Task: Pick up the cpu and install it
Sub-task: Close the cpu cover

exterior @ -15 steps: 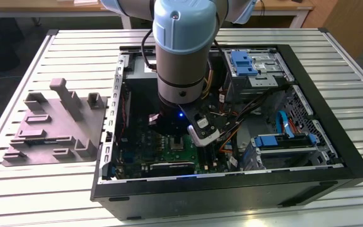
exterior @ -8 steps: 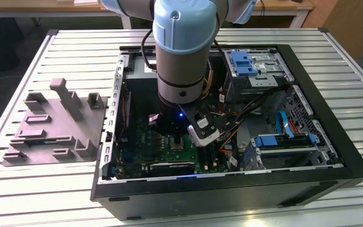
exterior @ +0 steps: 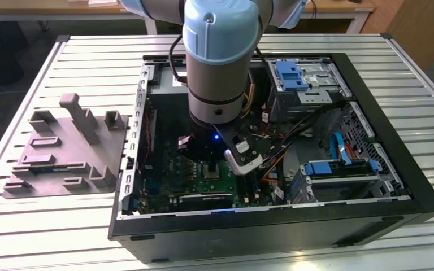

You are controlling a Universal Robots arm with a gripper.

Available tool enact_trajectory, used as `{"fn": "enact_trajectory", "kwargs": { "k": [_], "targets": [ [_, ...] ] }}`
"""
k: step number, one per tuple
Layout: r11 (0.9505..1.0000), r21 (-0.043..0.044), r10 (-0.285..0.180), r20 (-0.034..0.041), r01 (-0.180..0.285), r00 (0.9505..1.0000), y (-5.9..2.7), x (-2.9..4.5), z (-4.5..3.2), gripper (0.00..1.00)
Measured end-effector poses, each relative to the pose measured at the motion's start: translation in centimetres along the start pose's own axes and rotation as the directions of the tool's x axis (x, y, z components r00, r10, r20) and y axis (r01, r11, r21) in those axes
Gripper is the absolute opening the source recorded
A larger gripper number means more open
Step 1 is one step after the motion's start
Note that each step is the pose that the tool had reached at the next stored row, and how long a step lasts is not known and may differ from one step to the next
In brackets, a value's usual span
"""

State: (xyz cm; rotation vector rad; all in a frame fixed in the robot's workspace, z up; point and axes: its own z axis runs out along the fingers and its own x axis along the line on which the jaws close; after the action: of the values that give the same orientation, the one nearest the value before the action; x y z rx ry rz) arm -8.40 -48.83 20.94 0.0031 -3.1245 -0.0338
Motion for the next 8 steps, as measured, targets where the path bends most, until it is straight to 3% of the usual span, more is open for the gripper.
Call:
{"fn": "enact_trajectory", "kwargs": {
  "k": [4, 8],
  "targets": [
    [1.0, 0.0002, 0.0, 0.0004, 0.0, 1.0, 0.0, 0.04, -0.46, 0.11],
    [1.0, 0.0, 0.0, 0.0007, 0.0, 1.0, 0.05, 0.08, -2.29, 0.11]
  ]
}}
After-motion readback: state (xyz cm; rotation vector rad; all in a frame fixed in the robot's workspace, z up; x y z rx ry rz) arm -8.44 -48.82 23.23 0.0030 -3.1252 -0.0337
